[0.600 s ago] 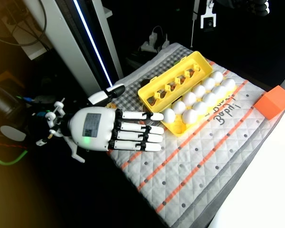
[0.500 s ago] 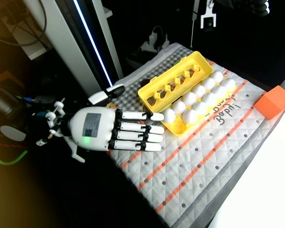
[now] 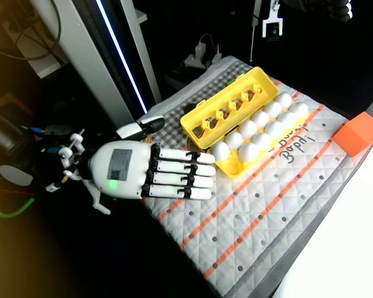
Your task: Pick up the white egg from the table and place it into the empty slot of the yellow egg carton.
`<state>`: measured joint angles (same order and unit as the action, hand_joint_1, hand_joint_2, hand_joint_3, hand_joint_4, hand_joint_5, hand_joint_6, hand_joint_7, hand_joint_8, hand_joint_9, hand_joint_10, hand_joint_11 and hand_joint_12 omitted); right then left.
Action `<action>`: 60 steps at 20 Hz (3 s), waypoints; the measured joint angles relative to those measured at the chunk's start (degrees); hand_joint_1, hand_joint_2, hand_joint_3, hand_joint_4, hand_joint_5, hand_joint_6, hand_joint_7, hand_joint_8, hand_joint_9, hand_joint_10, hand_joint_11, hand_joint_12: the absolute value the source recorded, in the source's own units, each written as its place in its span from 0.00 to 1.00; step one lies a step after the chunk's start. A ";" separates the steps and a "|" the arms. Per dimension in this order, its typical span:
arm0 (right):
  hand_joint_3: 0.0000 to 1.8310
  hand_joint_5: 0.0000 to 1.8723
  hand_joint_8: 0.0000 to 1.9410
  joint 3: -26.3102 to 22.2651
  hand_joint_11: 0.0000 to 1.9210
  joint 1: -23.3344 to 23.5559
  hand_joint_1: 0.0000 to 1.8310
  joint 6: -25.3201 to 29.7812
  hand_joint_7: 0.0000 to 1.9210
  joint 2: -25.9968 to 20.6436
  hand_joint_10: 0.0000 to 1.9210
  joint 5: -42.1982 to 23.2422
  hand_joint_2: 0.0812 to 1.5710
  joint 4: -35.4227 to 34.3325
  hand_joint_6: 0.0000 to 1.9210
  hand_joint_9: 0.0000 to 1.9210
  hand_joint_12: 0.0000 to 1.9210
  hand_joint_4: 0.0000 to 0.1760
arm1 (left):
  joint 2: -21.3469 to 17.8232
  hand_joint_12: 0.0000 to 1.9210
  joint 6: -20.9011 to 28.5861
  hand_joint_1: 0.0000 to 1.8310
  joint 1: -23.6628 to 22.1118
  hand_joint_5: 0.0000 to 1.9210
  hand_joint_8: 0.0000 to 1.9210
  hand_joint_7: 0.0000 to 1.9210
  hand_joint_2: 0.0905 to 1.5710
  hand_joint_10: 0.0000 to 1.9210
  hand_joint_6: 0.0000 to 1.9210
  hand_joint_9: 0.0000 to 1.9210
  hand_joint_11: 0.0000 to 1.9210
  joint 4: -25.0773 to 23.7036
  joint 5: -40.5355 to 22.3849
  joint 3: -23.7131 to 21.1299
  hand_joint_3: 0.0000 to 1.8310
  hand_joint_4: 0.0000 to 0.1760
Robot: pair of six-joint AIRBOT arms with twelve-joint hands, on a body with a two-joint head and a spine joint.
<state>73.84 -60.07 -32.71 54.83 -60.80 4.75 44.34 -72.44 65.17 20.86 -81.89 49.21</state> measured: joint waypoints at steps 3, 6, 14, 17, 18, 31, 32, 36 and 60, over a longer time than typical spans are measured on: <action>0.00 0.07 0.00 0.13 0.00 0.52 0.12 0.04 0.04 0.37 0.00 1.09 0.50 0.37 0.00 0.01 0.00 0.18 | 0.00 0.00 0.00 0.00 0.00 0.00 0.00 0.00 0.43 0.00 0.00 0.00 0.00 -0.04 -0.02 0.00 0.01 0.39; 0.00 0.08 0.01 0.83 0.03 1.29 0.15 0.04 0.06 0.87 0.01 2.01 0.51 1.07 0.00 0.03 0.01 0.31 | 0.00 0.00 0.00 0.00 0.00 0.00 0.00 0.00 0.42 0.00 0.00 0.00 0.00 -0.04 -0.02 0.00 0.00 0.45; 0.00 0.23 0.00 8.87 0.17 4.28 0.32 9.57 0.33 7.87 0.01 5.42 0.50 5.01 0.00 0.28 0.13 0.00 | 0.13 0.00 0.09 0.00 0.00 0.00 0.00 0.00 0.41 0.00 0.00 0.00 0.00 0.04 -0.04 0.17 0.00 0.61; 0.00 0.23 0.00 12.33 0.16 4.31 0.32 15.34 0.32 9.57 0.01 6.40 0.50 5.42 0.00 0.28 0.13 0.17 | 0.13 0.00 0.09 0.00 0.00 0.00 0.00 0.00 0.40 0.00 0.00 0.00 0.00 -0.02 -0.02 0.17 0.00 0.67; 0.00 0.24 0.00 12.33 0.16 4.59 0.34 15.32 0.32 9.53 0.01 6.38 0.50 5.55 0.00 0.28 0.13 0.10 | 0.13 0.00 0.07 0.00 0.00 0.00 0.00 0.00 0.40 0.00 0.00 0.00 0.00 0.15 -0.04 0.17 0.00 0.64; 0.00 0.37 0.00 11.87 0.14 6.95 0.46 15.72 0.37 9.60 0.01 10.27 0.51 11.85 0.01 0.29 0.13 0.00 | 0.13 0.00 0.11 0.00 0.00 0.00 0.00 0.00 0.41 0.00 0.00 0.00 0.00 -0.02 -0.04 0.17 0.00 0.60; 0.00 0.38 0.00 11.85 0.15 6.95 0.45 15.76 0.37 9.60 0.01 10.56 0.52 12.22 0.01 0.30 0.13 0.00 | 0.13 0.00 0.11 0.00 0.00 0.00 0.00 0.00 0.41 0.00 0.00 0.00 0.00 -0.07 -0.02 0.17 0.00 0.56; 0.00 0.37 0.00 11.78 0.11 6.95 0.45 15.76 0.45 9.40 0.00 12.26 0.52 12.68 0.00 0.35 0.27 0.00 | 0.13 0.00 0.11 0.00 0.00 0.00 0.00 0.00 0.41 0.00 0.00 0.00 0.00 -0.07 -0.02 0.17 0.00 0.52; 0.00 0.43 0.00 11.82 0.28 6.95 0.50 14.49 0.44 9.07 0.00 14.38 0.52 11.78 0.00 0.41 0.10 0.00 | 0.13 0.00 0.15 0.00 0.24 0.00 0.00 0.00 0.39 0.00 0.00 0.00 0.00 -0.04 -0.04 0.11 0.00 0.61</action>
<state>85.67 -53.12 -18.22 63.90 -46.41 16.53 44.47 -72.29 65.41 20.82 -81.93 49.32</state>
